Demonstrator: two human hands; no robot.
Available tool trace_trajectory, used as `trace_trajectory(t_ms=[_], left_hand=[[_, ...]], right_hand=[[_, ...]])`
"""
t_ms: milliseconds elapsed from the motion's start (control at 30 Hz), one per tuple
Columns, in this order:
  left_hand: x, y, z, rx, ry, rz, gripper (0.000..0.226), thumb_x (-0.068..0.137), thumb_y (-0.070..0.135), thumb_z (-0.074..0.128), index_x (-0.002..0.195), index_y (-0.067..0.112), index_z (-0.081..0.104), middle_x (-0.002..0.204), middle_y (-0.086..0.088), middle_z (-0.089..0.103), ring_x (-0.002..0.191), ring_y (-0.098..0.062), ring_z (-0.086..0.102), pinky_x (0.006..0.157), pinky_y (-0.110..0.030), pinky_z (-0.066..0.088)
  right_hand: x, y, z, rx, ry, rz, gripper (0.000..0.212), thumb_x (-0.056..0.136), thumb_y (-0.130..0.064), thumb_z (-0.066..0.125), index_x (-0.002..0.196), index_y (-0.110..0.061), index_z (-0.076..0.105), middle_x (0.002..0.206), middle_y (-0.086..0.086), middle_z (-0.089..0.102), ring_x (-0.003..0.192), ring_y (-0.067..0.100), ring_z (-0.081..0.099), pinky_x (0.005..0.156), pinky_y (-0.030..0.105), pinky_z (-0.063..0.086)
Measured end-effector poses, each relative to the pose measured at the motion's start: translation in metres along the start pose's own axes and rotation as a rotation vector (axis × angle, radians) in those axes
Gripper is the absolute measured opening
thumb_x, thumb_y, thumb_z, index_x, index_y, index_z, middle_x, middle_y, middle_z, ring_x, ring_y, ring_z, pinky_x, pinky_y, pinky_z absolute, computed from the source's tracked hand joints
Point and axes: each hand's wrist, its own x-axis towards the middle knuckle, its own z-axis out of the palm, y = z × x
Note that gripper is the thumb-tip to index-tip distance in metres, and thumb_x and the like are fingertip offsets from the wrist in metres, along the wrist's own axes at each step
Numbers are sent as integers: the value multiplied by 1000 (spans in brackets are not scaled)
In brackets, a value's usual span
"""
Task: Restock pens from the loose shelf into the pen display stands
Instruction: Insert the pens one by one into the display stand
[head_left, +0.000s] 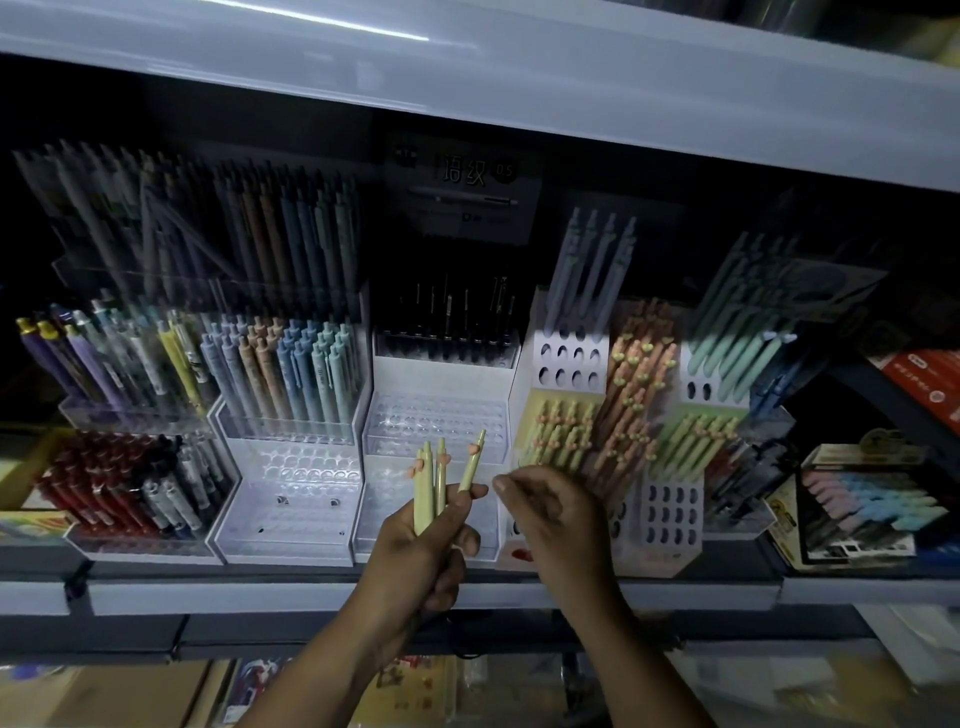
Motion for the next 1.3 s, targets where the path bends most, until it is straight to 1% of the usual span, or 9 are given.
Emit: trace_trajectory(t_ms=[100, 233, 467, 600, 733, 833, 967, 1100, 1300], left_hand=[[-1, -1, 5, 26, -26, 7, 16, 93, 41, 64, 101, 34, 76, 73, -11, 59, 46, -17, 29, 48, -26, 21], [-2, -2, 7, 73, -43, 14, 24, 95, 40, 63, 112, 27, 74, 73, -13, 60, 43, -17, 31, 45, -25, 26], [-4, -2, 6, 63, -55, -48, 32, 97, 39, 62, 115, 15, 72, 64, -8, 55, 41, -16, 29, 52, -34, 16], [-5, -4, 8, 48, -60, -55, 29, 95, 41, 64, 110, 19, 74, 70, -14, 51, 39, -17, 29, 51, -35, 15], [-5, -4, 13, 28, -38, -48, 28, 92, 41, 64, 101, 16, 71, 70, -16, 57, 37, -18, 30, 48, -29, 22], [-4, -4, 12, 58, -12, -68, 33, 98, 36, 61, 105, 4, 63, 64, -13, 66, 35, -16, 32, 47, -27, 23], [-3, -4, 2, 77, 24, -95, 29, 101, 34, 57, 118, 12, 64, 85, -21, 75, 35, -21, 45, 39, -23, 35], [-1, -7, -5, 51, 67, -114, 40, 93, 40, 67, 111, 5, 67, 53, -8, 41, 33, -16, 27, 46, -29, 15], [2, -1, -8, -66, 7, -178, 27, 96, 19, 62, 77, 18, 42, 60, -1, 22, 45, -14, 13, 42, -22, 14]], right_hand=[[1, -11, 2, 48, -85, -17, 5, 90, -32, 74, 90, -27, 75, 89, -11, 75, 85, 12, 70, 75, 34, 56], [4, -16, 0, 110, -55, 35, 6, 89, -19, 75, 84, -17, 74, 79, -4, 74, 75, 10, 69, 64, 22, 51], [8, -15, -19, 345, 93, 136, 12, 94, -10, 67, 84, -4, 71, 57, 6, 57, 47, 15, 46, 47, 25, 35], [15, -14, -27, 338, -79, 120, 9, 92, -22, 72, 89, -13, 74, 69, 28, 63, 55, 32, 53, 47, 31, 41], [10, -10, -15, 307, -188, 124, 17, 94, -21, 70, 84, -8, 73, 58, 17, 58, 45, 24, 48, 47, 29, 40], [8, -10, -14, 343, -108, 123, 14, 93, -19, 70, 84, -10, 74, 59, 19, 58, 46, 24, 47, 46, 29, 39], [16, -12, -30, 437, 128, 75, 10, 93, -11, 69, 88, -4, 73, 61, 17, 61, 48, 23, 51, 44, 30, 40], [22, -6, -45, 372, 303, -17, 8, 92, -8, 71, 84, -9, 75, 59, 12, 62, 51, 24, 54, 46, 32, 46], [25, 27, -42, -28, 311, -102, 12, 90, -17, 74, 86, -5, 75, 55, -2, 64, 50, 10, 60, 55, 22, 47]])
